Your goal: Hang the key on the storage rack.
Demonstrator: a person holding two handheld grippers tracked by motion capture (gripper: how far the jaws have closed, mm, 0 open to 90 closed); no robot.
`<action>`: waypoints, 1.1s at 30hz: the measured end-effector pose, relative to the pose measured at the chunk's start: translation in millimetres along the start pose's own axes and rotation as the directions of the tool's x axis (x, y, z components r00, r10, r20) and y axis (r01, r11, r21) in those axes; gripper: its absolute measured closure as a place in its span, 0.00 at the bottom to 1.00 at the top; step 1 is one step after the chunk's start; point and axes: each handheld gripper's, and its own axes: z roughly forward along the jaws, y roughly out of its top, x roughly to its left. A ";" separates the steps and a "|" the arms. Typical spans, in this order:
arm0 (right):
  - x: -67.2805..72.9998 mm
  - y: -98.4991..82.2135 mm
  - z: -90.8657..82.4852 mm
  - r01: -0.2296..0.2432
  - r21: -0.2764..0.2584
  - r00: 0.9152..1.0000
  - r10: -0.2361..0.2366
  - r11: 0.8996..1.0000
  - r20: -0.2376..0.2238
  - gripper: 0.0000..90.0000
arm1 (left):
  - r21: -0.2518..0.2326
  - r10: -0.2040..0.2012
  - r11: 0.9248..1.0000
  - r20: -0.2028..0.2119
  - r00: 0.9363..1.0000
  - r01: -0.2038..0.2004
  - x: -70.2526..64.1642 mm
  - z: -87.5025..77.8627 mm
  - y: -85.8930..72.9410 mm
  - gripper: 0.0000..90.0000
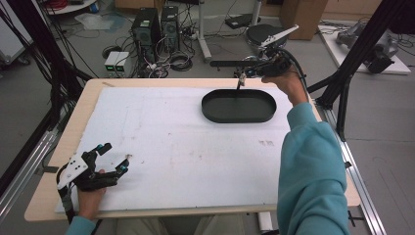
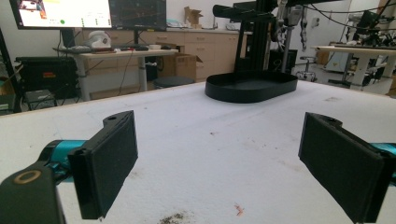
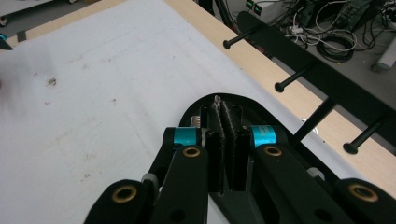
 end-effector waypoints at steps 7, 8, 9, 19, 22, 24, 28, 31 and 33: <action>-8.3 10.7 5.3 -0.011 0.009 1.000 0.011 1.000 0.000 0.99 | -0.001 0.000 1.000 0.000 1.000 0.000 0.2 0.0 0.0 0.13; -10.6 14.0 8.0 -0.009 0.015 1.000 0.009 1.000 -0.003 0.99 | -0.002 -0.001 1.000 0.001 1.000 0.001 0.0 0.0 -0.1 0.13; -11.9 15.7 9.4 -0.009 0.016 1.000 0.009 1.000 -0.004 0.99 | -0.002 0.002 1.000 0.000 1.000 -0.002 0.2 0.0 -0.1 0.13; -19.4 20.0 24.0 -0.023 0.051 1.000 0.023 0.998 0.008 0.99 | -0.001 0.001 1.000 0.002 1.000 -0.001 0.4 0.0 0.0 0.13; -21.8 19.0 30.2 -0.026 0.072 1.000 0.025 0.997 0.014 0.99 | -0.001 -0.001 1.000 0.001 1.000 0.001 0.2 0.0 0.0 0.13; -22.4 19.0 32.5 -0.018 0.073 1.000 0.017 0.997 0.020 0.99 | -0.002 -0.003 1.000 0.001 1.000 0.003 0.0 0.1 -0.1 0.13; -22.9 18.8 37.9 -0.015 0.091 0.999 0.012 0.996 0.032 0.99 | -0.002 -0.001 1.000 0.000 1.000 0.001 0.0 0.0 0.0 0.13; -24.1 18.4 40.0 -0.013 0.099 0.999 0.009 0.995 0.033 0.99 | -0.002 -0.001 1.000 0.000 1.000 0.001 0.0 0.1 -0.1 0.13; -24.7 17.7 43.0 -0.020 0.112 0.999 0.016 0.994 0.038 0.99 | -0.002 0.000 1.000 0.000 1.000 0.000 0.0 0.1 0.0 0.13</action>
